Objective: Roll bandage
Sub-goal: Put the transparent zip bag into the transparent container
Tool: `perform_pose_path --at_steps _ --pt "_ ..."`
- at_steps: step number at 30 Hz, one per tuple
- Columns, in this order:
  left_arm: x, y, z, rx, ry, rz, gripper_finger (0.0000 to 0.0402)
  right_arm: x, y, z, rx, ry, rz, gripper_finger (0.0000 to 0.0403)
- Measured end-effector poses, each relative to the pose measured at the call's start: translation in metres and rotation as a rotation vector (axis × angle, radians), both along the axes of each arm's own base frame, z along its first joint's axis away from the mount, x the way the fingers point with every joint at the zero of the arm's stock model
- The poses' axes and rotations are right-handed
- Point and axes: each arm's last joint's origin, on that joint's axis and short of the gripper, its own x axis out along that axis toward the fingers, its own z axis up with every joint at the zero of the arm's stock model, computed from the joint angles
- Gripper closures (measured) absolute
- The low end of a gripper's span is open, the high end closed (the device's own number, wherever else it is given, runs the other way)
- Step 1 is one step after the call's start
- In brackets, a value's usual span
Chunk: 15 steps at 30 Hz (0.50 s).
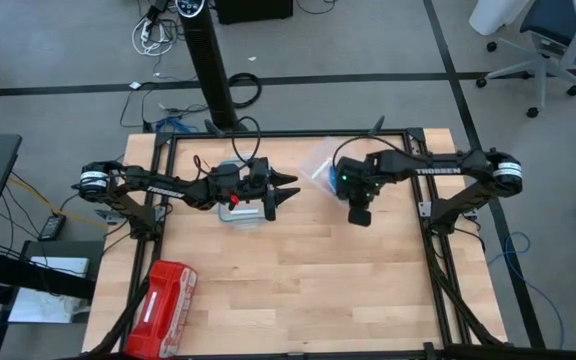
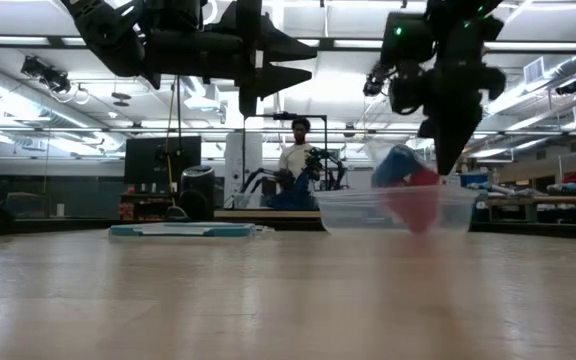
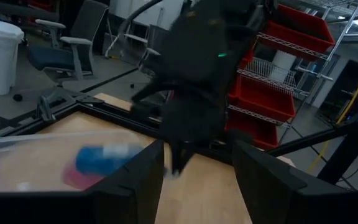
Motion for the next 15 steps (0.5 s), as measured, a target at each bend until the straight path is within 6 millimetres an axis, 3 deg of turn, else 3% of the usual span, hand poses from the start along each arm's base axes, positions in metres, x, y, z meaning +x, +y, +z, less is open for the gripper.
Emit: perform_pose_path --at_steps 15 --pt "0.000 0.000 0.000 -0.002 -0.002 -0.003 0.0208 -0.025 0.070 0.037 0.197 -0.077 0.034 0.0402"
